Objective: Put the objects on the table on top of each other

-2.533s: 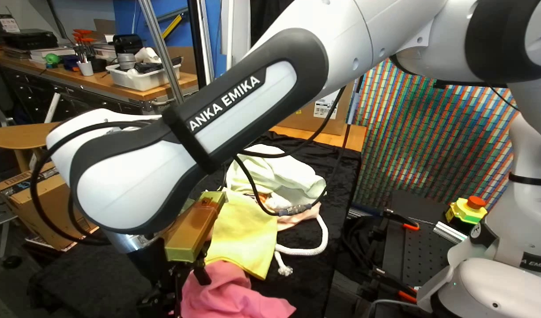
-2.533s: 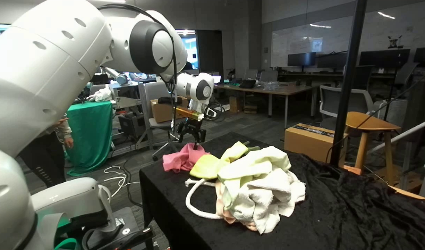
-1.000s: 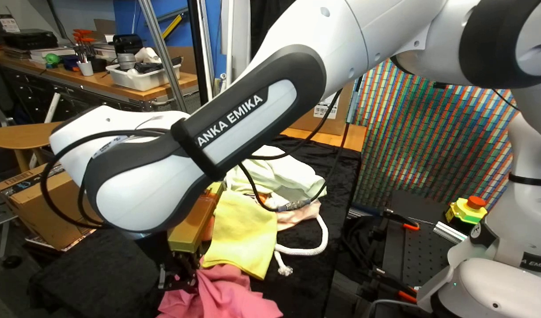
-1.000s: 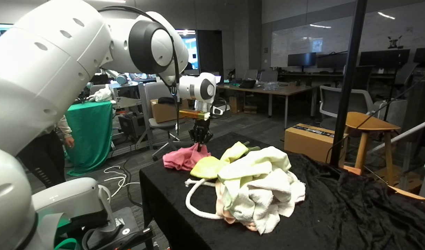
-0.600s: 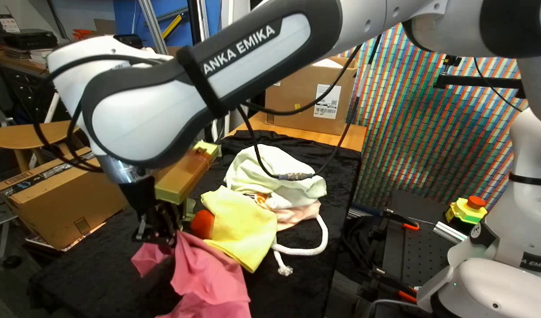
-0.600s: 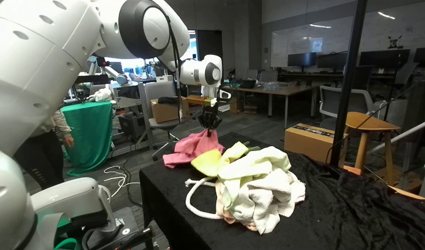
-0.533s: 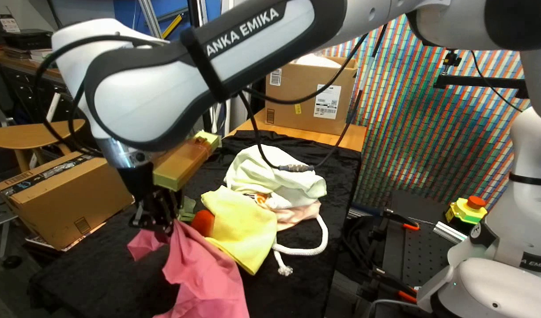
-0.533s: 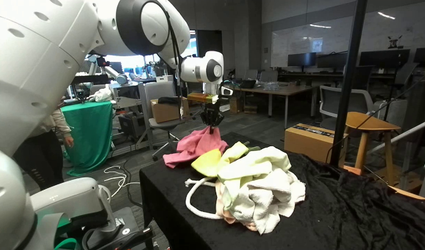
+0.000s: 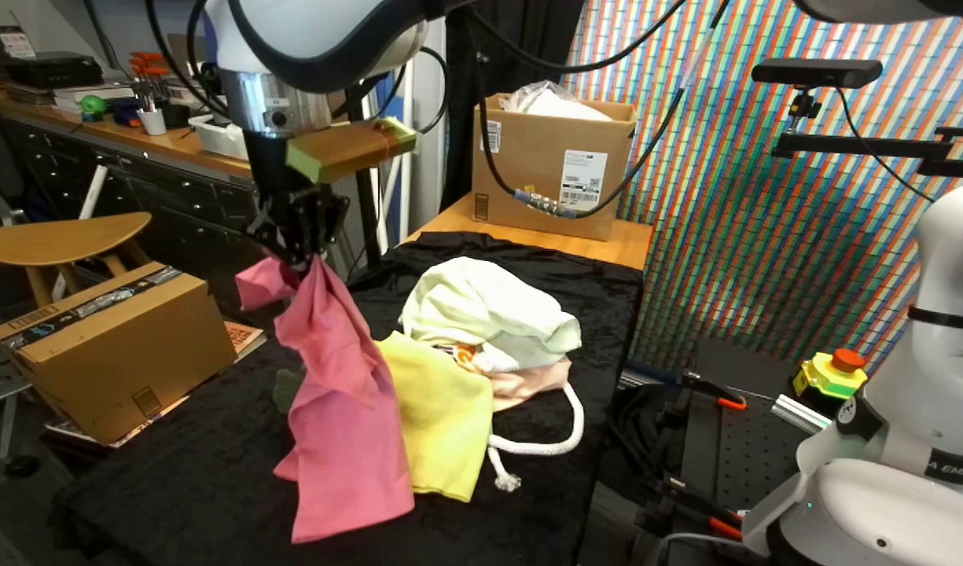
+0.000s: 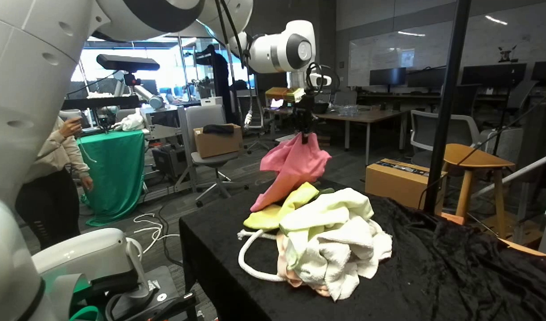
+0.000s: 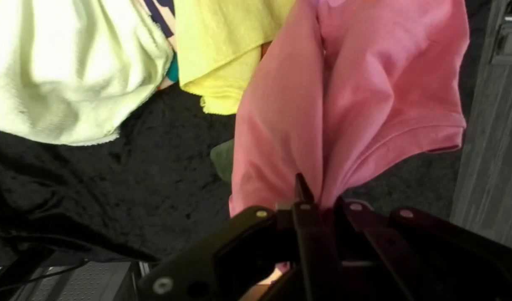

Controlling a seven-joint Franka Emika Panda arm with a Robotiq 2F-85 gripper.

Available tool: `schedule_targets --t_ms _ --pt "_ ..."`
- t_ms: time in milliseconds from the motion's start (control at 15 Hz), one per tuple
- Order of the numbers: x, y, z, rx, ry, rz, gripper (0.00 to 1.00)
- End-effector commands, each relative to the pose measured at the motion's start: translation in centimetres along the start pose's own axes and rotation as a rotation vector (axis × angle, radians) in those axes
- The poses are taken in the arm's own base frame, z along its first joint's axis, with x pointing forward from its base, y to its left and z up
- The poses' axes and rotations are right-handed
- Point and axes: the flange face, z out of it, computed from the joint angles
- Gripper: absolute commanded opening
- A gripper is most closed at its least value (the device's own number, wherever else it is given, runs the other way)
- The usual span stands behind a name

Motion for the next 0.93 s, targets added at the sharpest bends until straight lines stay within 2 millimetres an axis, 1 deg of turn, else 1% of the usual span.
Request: schedule_targets --t_ms 0,267,467,533,667,800,867 --pt "0.4 4.1 -4.3 0.043 0.071 0.136 0.02" --pt "1.3 8.3 -7.1 0.068 0.135 0.291 0.02" --pt "1.7 10.7 -8.6 0.08 0.178 0.406 0.02" --pt "1.7 11.5 -9.4 0.092 0.188 0.441 0.02" --pt "2.0 12.6 -10.2 0.115 0.218 0.504 0.02" --pt "2.0 13.4 -11.5 0.135 0.252 0.551 0.02" --pt "2.0 13.6 -11.9 0.141 0.268 0.568 0.02"
